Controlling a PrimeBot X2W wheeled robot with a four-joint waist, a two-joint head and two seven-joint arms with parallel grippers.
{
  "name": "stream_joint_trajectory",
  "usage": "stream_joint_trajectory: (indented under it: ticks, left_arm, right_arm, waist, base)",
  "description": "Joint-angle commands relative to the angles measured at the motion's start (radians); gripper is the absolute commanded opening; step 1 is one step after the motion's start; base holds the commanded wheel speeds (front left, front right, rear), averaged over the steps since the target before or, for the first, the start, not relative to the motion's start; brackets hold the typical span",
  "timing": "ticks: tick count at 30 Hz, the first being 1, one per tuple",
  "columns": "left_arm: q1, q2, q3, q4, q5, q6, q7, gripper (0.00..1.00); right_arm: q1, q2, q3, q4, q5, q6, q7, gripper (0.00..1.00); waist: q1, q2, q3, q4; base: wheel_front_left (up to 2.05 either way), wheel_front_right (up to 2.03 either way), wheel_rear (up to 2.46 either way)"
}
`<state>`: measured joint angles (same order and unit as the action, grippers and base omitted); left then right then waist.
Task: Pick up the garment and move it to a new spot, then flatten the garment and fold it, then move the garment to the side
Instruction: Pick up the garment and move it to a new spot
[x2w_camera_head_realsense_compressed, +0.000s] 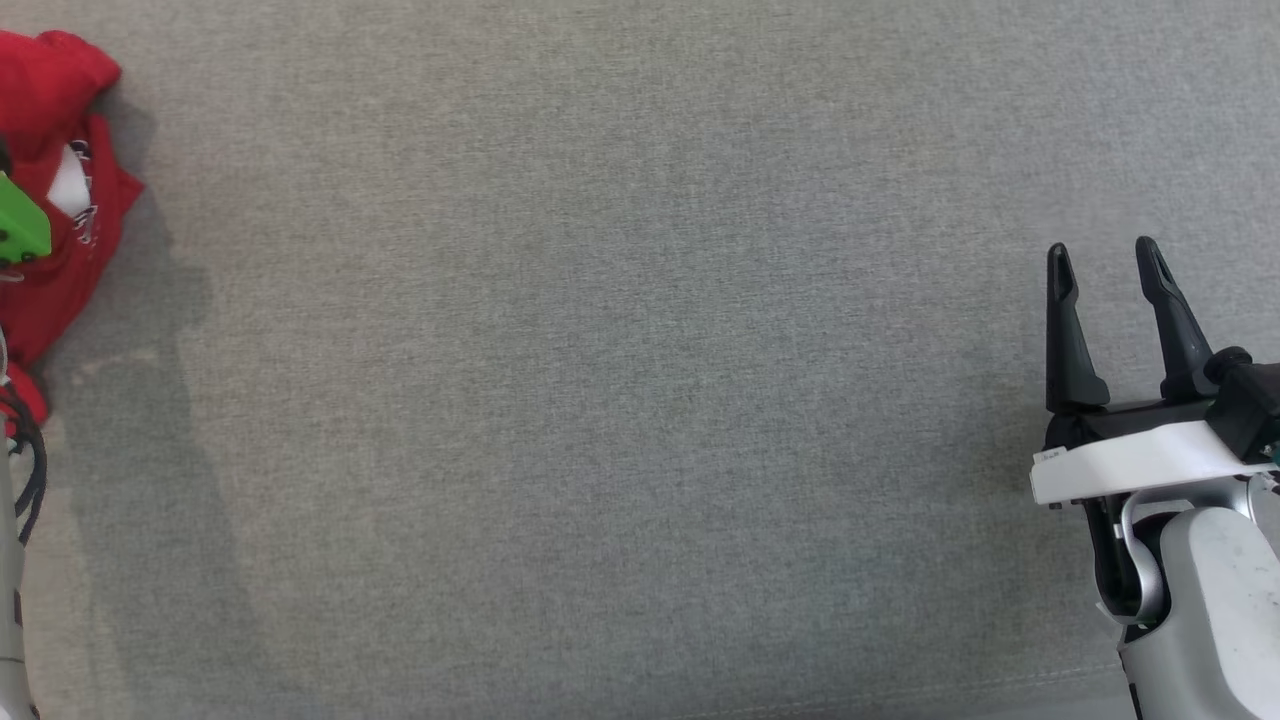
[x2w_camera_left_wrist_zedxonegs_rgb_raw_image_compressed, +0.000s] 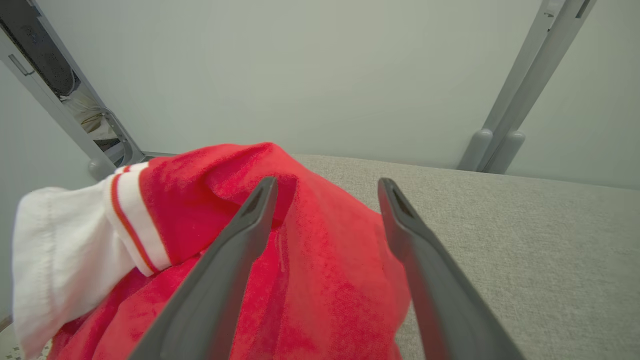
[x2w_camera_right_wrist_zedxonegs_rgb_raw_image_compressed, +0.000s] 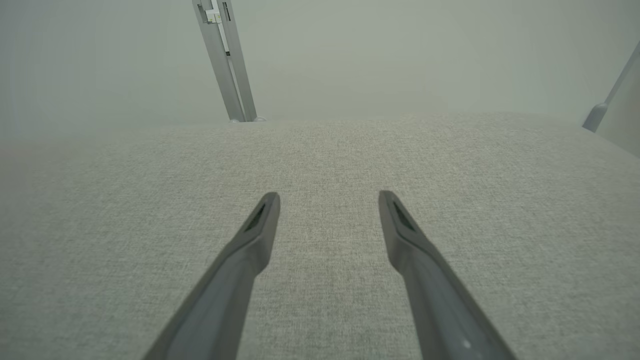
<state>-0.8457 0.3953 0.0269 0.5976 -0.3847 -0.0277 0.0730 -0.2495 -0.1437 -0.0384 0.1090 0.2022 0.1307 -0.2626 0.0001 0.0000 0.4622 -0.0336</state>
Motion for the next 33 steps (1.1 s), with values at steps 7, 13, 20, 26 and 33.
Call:
stream_joint_trajectory:
  ticks: [7,13,20,26,33]
  left_arm:
    - [0.021,0.020,-0.005,0.117,-0.018,0.011,0.099,1.00]
    - [0.027,0.028,-0.008,0.148,-0.022,0.010,0.089,0.00]
    - [0.018,0.044,-0.013,0.137,-0.009,-0.001,0.002,0.00]
    - [-0.002,0.056,-0.025,0.090,0.002,-0.011,-0.068,0.00]
    - [-0.046,0.054,-0.056,-0.049,0.020,-0.023,-0.092,0.00]
  right_arm:
    - [-0.010,0.005,-0.001,-0.009,0.002,0.000,-0.003,1.00]
    - [-0.013,0.009,0.001,-0.008,0.002,0.000,-0.003,1.00]
    - [-0.003,0.018,0.005,0.004,0.002,0.000,-0.003,1.00]
    - [0.017,0.029,0.009,0.015,0.001,0.000,-0.003,1.00]
    - [0.037,0.046,0.012,0.038,0.004,0.000,-0.003,1.00]
  waist:
    - [-0.0001,0.0000,0.026,-0.042]
    - [-0.0001,0.0000,0.020,-0.045]
    - [-0.0001,0.0000,-0.027,-0.036]
    - [-0.0001,0.0000,-0.089,-0.021]
    - [-0.0001,0.0000,-0.158,-0.016]
  base:
    - [0.00,0.00,0.00]
    - [0.00,0.00,0.00]
    - [0.00,0.00,0.00]
    - [0.00,0.00,0.00]
    - [0.00,0.00,0.00]
